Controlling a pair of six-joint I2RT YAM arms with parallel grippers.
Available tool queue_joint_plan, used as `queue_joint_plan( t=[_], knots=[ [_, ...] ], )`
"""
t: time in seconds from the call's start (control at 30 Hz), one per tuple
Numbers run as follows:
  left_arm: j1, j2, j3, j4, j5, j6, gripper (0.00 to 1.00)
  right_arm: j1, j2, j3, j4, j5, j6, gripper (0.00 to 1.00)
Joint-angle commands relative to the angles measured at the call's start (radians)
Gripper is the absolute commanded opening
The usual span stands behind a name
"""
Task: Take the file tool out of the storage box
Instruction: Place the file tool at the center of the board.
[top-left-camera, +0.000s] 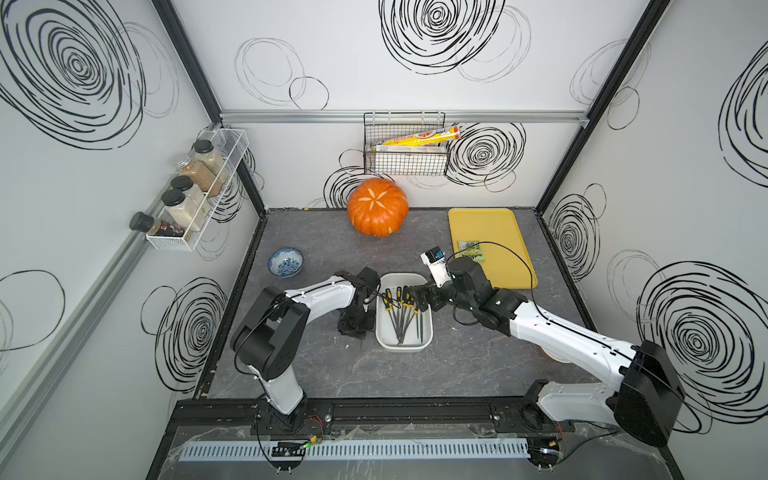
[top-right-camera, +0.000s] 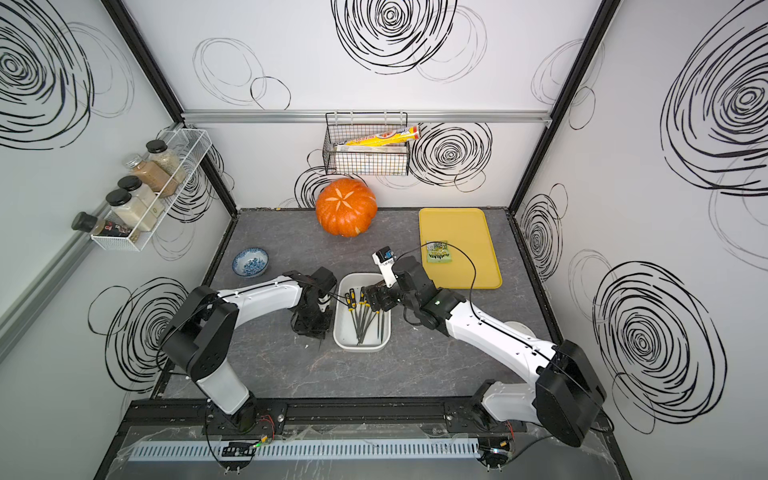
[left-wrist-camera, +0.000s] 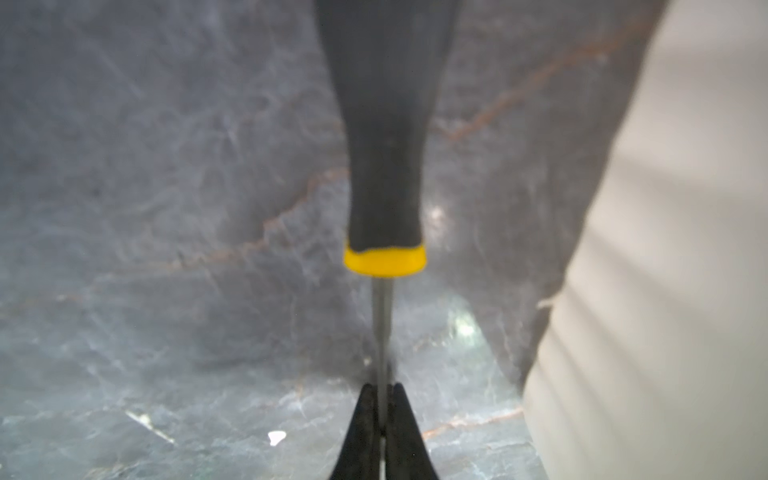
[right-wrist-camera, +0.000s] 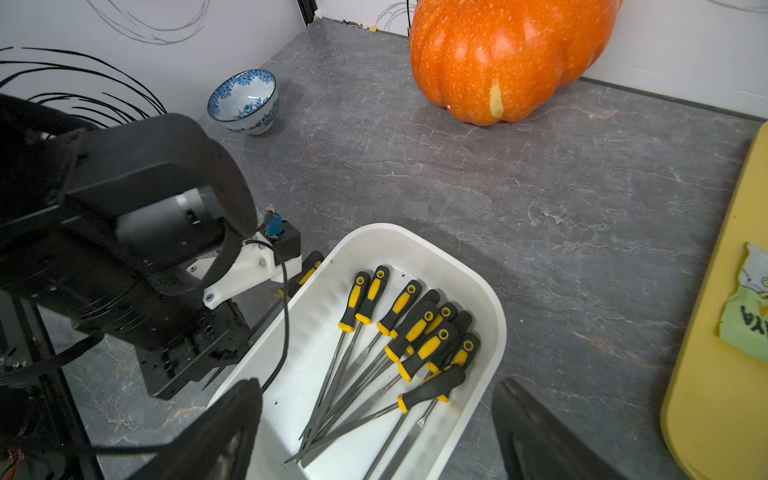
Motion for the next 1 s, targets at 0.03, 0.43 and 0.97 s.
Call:
queue_joint_plan(
  t=[0.03, 0.43, 0.97],
  knots=[
    [0.015, 0.062, 0.050, -0.070, 0.025, 0.037, 0.00, 0.002, -0.004, -0.002, 0.004, -0.023, -0.001, 0.91],
    [0.035, 0.083, 0.072, -0.041, 0.007, 0.032, 0.16, 0.001, 0.052, -0.004, 0.019, -0.057, 0.002, 0.91],
    [0.059, -0.076, 0.061, -0.011, -0.035, 0.008, 0.35, 0.002, 0.147, -0.013, 0.083, -0.083, 0.077, 0.75]
  ],
)
